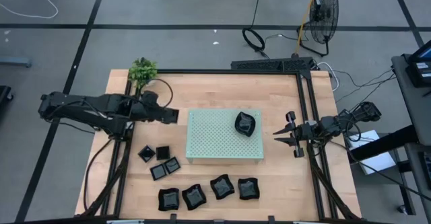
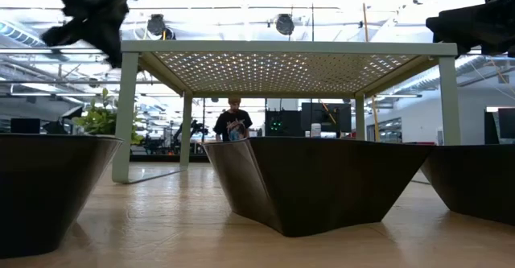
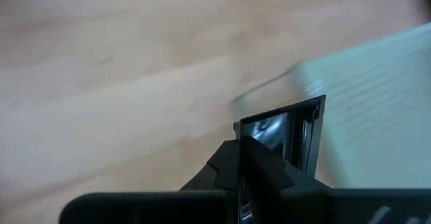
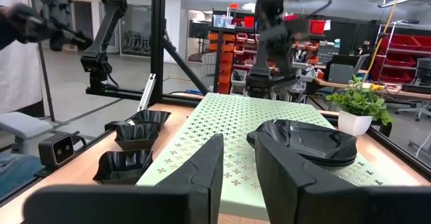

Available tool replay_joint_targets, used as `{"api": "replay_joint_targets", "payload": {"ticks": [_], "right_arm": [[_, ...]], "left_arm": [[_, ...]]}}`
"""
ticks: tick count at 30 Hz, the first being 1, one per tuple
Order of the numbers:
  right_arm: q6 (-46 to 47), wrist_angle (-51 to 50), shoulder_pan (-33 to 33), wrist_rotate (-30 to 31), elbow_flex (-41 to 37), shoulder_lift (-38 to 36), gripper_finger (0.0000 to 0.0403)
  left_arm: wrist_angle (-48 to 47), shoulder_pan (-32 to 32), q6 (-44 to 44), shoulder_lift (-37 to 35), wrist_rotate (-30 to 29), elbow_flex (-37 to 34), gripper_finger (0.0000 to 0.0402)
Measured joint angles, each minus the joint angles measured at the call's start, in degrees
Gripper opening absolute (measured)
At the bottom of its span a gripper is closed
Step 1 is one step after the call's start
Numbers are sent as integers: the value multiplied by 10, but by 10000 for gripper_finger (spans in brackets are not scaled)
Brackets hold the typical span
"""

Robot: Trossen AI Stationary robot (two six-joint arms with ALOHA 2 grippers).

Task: Pick & Place Mini shaped plates
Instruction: Put the square plate on the shelf

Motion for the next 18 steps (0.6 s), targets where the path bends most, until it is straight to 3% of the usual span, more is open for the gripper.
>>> {"api": "replay_joint_targets", "payload": {"ticks": [10, 18], "right_arm": [[0, 0, 0, 0, 0, 0, 75], [0, 0, 0, 0, 0, 0, 75]], "left_arm": [[275, 19, 173, 35, 6, 8, 15], [391, 57, 206, 136, 135, 7, 16]]}}
